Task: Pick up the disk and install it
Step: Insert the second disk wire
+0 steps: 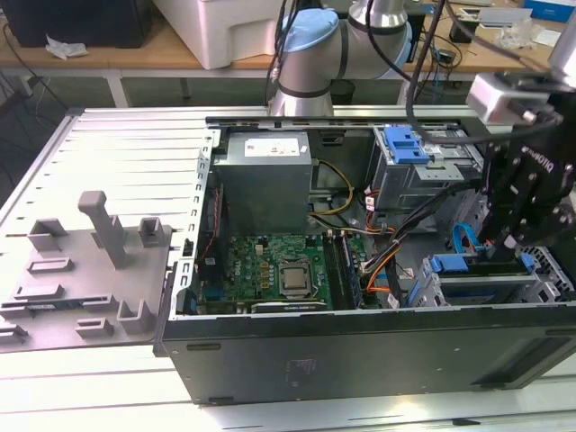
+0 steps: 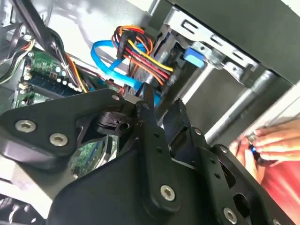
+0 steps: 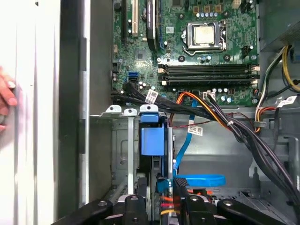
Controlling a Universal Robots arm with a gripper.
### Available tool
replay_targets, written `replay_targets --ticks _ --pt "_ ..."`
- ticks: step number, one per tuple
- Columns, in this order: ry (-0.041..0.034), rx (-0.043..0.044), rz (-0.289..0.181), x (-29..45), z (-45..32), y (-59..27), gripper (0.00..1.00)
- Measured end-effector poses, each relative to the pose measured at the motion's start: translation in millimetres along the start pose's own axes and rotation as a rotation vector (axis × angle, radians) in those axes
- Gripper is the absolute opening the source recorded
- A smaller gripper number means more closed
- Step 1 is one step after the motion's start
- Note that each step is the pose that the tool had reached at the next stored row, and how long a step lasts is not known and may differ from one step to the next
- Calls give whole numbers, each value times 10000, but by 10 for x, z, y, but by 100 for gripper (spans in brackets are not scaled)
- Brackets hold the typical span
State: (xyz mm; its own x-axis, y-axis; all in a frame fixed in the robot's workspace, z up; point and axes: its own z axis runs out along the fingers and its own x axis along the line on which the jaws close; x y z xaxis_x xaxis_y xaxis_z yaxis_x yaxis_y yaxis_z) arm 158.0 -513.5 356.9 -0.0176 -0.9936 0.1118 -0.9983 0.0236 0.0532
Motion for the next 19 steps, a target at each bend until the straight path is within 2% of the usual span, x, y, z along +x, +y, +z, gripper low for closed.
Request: replay_targets --ticks 2,5,10,19 --pt "31 1 1 5 -48 2 36" --pt "88 2 3 6 -59 3 36" --pt "108 2 5 7 -67 3 36" --pt "177 3 8 14 -132 28 36"
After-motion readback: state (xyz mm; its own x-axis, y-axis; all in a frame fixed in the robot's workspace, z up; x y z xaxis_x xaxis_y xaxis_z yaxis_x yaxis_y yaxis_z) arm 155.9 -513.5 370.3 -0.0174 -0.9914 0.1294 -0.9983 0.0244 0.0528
